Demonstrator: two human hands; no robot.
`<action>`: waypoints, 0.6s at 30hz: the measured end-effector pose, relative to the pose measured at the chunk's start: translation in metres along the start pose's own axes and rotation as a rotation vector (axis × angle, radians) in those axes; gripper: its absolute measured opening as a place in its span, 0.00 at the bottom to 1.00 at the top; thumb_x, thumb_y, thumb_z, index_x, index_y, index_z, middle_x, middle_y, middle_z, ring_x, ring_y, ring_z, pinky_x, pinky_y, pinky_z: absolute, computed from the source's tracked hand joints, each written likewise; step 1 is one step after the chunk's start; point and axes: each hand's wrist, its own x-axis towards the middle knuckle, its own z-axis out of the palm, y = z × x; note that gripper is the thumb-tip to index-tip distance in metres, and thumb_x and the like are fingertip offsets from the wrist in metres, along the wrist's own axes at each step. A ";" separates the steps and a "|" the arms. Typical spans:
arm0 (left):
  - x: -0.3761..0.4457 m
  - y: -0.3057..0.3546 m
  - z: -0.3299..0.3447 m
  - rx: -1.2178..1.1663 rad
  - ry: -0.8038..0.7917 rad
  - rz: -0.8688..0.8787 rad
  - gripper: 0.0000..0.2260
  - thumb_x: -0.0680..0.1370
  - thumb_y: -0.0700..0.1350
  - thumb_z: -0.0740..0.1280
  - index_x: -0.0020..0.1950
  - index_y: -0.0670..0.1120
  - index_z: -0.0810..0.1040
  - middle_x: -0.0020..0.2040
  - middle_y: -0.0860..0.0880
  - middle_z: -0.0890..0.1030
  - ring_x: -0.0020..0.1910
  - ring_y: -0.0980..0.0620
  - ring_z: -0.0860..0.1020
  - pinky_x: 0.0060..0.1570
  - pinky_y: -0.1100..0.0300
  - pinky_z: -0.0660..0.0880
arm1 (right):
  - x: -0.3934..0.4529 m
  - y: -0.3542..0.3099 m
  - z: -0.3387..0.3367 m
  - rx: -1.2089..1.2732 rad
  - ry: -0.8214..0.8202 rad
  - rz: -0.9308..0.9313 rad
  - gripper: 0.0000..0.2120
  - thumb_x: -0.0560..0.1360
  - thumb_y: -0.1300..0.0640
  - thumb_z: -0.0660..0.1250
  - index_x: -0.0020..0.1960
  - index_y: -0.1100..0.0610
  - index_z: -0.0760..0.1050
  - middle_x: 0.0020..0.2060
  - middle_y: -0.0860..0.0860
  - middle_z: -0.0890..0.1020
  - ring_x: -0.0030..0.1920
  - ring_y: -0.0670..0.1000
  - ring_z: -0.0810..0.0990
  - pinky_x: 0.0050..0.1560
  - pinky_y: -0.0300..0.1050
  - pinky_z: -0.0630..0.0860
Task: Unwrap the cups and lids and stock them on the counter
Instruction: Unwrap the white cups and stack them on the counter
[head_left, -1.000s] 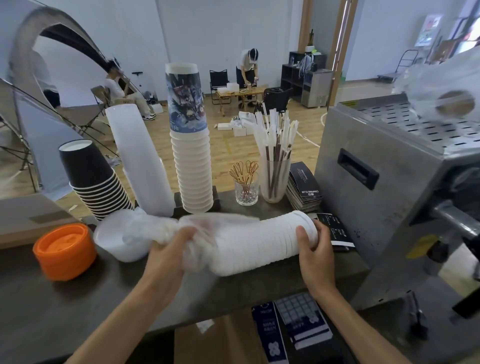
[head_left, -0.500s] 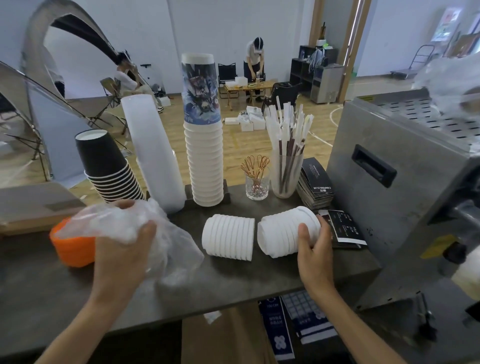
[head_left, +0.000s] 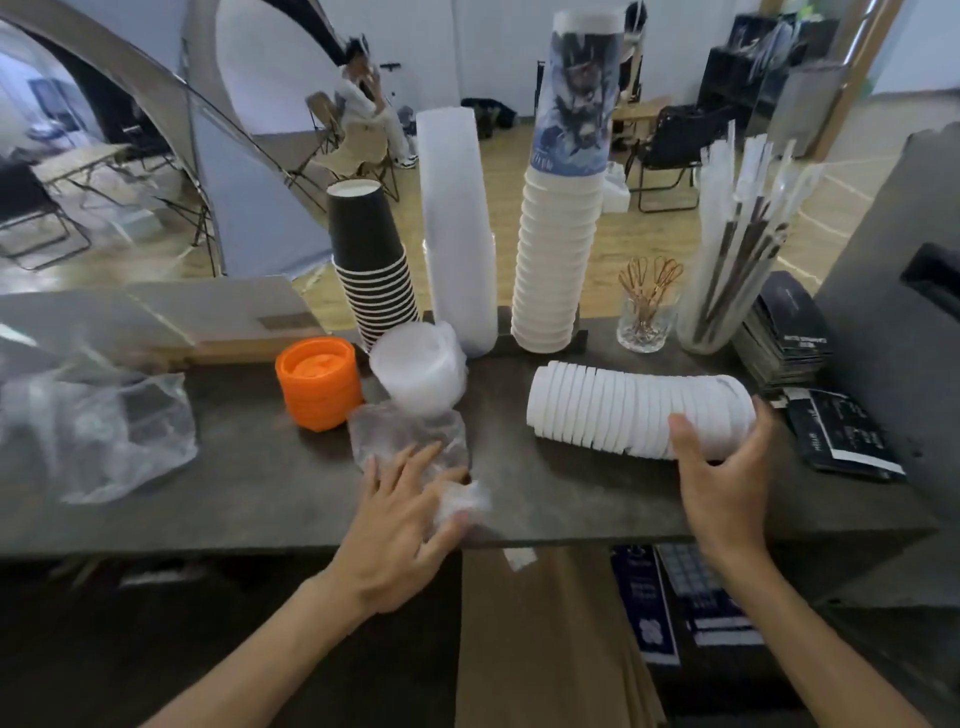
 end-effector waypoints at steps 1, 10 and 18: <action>-0.002 -0.003 -0.001 0.038 0.002 0.006 0.24 0.81 0.63 0.48 0.73 0.59 0.69 0.78 0.52 0.60 0.78 0.50 0.56 0.76 0.40 0.51 | -0.002 -0.002 0.002 0.005 0.010 0.002 0.39 0.76 0.45 0.70 0.79 0.51 0.53 0.70 0.52 0.68 0.66 0.49 0.70 0.59 0.51 0.75; -0.046 -0.068 -0.053 0.036 0.417 0.113 0.19 0.78 0.44 0.61 0.69 0.49 0.73 0.65 0.47 0.72 0.64 0.49 0.72 0.63 0.49 0.73 | -0.021 -0.003 0.015 -0.127 0.076 0.027 0.34 0.73 0.35 0.70 0.71 0.28 0.53 0.71 0.54 0.68 0.67 0.59 0.72 0.56 0.65 0.76; -0.044 -0.183 -0.114 0.321 0.609 -0.188 0.27 0.72 0.33 0.69 0.70 0.46 0.73 0.63 0.44 0.75 0.63 0.41 0.72 0.67 0.42 0.63 | -0.034 -0.026 0.055 -0.152 0.010 -0.025 0.39 0.72 0.46 0.75 0.75 0.46 0.58 0.69 0.54 0.70 0.65 0.53 0.72 0.57 0.54 0.74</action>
